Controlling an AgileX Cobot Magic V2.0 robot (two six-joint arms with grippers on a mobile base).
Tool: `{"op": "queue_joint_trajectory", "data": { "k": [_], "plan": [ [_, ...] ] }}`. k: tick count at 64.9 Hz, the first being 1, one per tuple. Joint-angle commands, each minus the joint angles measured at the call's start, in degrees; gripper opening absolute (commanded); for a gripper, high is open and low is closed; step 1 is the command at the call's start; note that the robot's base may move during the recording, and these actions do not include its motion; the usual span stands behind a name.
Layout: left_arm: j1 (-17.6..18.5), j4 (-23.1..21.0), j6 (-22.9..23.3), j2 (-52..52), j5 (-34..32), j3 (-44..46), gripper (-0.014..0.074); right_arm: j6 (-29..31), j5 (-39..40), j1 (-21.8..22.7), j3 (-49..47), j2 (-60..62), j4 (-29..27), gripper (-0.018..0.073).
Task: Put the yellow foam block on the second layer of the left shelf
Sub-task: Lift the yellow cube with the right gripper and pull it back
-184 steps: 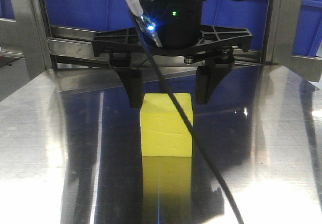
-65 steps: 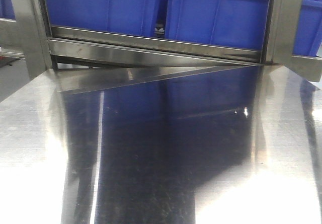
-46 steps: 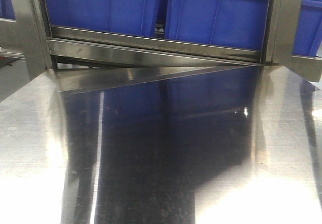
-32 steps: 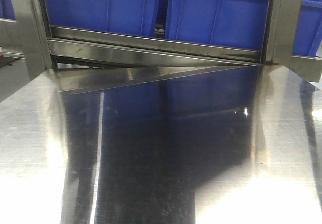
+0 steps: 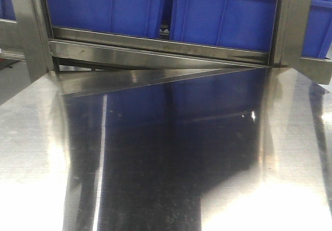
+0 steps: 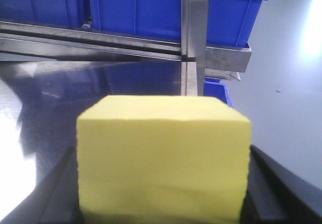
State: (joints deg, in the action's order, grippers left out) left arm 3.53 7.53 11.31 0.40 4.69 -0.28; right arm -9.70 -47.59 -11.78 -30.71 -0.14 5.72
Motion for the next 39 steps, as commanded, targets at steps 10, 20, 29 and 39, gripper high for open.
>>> {"op": "queue_joint_trajectory", "data": {
  "k": [10, 20, 29, 39],
  "plan": [
    [-0.1, -0.4, 0.2, -0.4, -5.0, -1.5, 0.0137, 0.6, 5.0, 0.5, -1.5, -0.9, 1.0, 0.0326],
    [-0.1, -0.4, 0.2, -0.4, -5.0, -1.5, 0.0137, 0.6, 5.0, 0.5, -1.5, -0.9, 1.0, 0.0326],
    [-0.1, -0.4, 0.2, -0.4, -5.0, -1.5, 0.0137, 0.6, 5.0, 0.5, -1.5, -0.9, 1.0, 0.0326],
    [0.0, -0.4, 0.2, -0.4, -5.0, -1.5, 0.0137, 0.6, 5.0, 0.5, -1.5, -0.9, 1.0, 0.0326]
  ]
}}
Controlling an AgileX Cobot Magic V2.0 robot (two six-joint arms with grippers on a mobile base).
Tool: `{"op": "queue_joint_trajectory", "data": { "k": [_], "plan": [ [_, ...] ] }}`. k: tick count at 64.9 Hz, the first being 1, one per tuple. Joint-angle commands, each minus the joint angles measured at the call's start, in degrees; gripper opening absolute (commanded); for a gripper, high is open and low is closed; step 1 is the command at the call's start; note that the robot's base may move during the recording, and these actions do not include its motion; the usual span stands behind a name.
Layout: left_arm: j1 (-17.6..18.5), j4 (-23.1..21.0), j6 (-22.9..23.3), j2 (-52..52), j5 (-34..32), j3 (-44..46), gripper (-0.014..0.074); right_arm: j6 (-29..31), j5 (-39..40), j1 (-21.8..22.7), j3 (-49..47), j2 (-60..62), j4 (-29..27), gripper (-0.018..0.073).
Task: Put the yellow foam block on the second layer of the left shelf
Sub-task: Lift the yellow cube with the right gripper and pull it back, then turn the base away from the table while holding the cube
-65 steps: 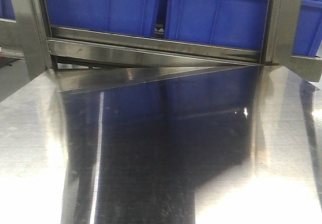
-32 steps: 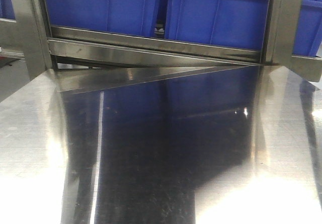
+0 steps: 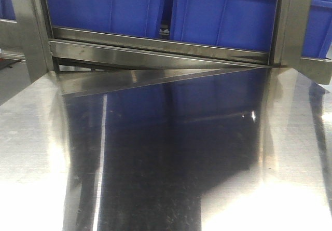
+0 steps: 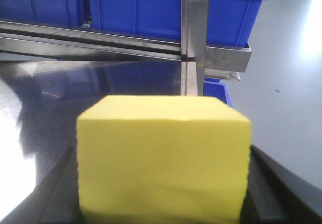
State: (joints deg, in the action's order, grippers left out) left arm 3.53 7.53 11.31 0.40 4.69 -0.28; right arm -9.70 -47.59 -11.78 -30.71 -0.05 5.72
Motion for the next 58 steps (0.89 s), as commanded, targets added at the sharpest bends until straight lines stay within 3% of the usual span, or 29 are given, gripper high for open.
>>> {"op": "queue_joint_trajectory", "data": {
  "k": [1, 58],
  "plan": [
    [0.2, -0.4, 0.2, -0.4, -5.0, -1.5, 0.0137, 0.6, 5.0, 0.5, -1.5, -1.0, 1.0, 0.0326],
    [1.2, -0.4, 0.2, -0.4, -5.0, -1.5, 0.0137, 0.6, 4.6, 0.5, -1.4, -1.2, 1.0, 0.0326]
  ]
}}
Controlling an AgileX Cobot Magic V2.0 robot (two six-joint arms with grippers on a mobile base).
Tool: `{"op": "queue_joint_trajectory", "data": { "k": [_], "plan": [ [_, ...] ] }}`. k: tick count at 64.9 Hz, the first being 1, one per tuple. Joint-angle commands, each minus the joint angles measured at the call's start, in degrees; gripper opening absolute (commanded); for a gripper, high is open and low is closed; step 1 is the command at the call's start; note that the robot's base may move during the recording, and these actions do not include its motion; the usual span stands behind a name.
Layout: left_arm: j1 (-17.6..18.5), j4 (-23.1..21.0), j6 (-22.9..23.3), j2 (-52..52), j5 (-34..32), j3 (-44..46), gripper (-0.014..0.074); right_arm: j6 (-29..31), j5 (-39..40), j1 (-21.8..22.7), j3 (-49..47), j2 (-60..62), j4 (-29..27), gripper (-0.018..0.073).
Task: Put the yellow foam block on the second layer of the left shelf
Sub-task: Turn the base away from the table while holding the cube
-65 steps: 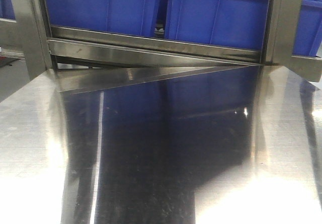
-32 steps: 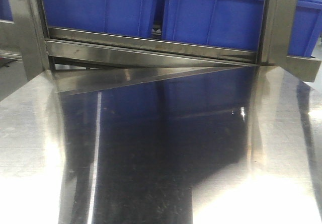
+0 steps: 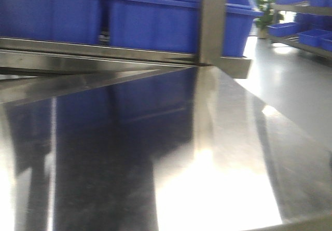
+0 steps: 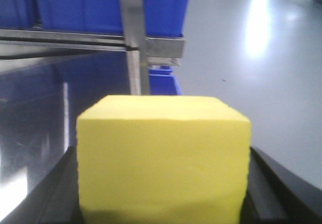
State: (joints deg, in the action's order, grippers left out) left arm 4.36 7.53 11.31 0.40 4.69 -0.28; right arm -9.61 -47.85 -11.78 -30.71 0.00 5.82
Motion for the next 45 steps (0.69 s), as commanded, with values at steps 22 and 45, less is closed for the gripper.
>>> {"op": "queue_joint_trajectory", "data": {
  "k": [22, 45],
  "plan": [
    [0.4, -0.4, 0.2, -0.4, -5.0, -1.5, 0.0137, 0.5, 4.8, 0.5, -1.4, -1.2, 0.9, 0.0326],
    [0.4, -0.4, 0.2, -0.4, -5.0, -1.5, 0.0137, 0.5, 4.8, 0.5, -1.4, -1.2, 0.9, 0.0326]
  ]
}}
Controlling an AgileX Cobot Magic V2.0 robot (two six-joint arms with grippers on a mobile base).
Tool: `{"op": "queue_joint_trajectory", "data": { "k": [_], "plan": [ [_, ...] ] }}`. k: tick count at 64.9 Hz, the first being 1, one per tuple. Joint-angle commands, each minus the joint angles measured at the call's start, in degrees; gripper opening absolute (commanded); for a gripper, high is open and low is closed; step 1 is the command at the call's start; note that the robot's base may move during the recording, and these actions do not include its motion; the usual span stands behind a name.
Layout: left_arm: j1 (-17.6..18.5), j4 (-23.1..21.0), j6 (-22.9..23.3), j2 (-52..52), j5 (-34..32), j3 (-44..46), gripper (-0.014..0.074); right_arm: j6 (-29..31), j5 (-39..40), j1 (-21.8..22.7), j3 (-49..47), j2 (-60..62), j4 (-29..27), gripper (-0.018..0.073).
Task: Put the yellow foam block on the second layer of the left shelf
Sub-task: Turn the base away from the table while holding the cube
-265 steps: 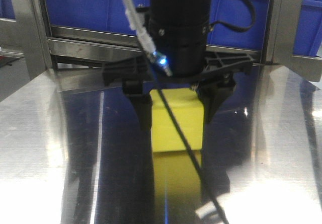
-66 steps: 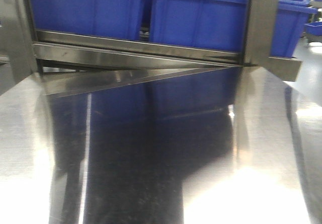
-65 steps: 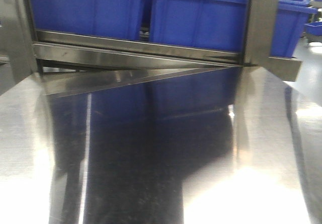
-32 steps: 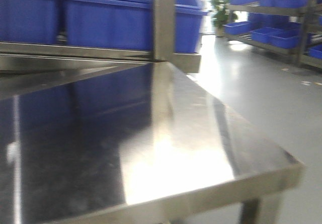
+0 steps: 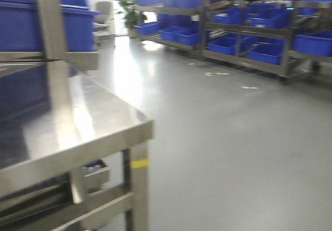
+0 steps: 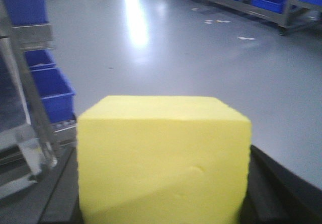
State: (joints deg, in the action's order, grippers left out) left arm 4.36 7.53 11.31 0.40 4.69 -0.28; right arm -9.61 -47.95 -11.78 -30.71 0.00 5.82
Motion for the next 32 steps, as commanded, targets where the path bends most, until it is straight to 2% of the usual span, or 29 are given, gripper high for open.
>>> {"op": "queue_joint_trajectory", "data": {
  "k": [1, 32],
  "plan": [
    [0.4, -0.4, 0.2, -0.4, -5.0, -1.5, 0.0137, 0.5, 4.9, 0.5, -1.4, -1.2, 0.9, 0.0326],
    [0.4, -0.4, 0.2, -0.4, -5.0, -1.5, 0.0137, 0.5, 4.9, 0.5, -1.4, -1.2, 0.9, 0.0326]
  ]
}}
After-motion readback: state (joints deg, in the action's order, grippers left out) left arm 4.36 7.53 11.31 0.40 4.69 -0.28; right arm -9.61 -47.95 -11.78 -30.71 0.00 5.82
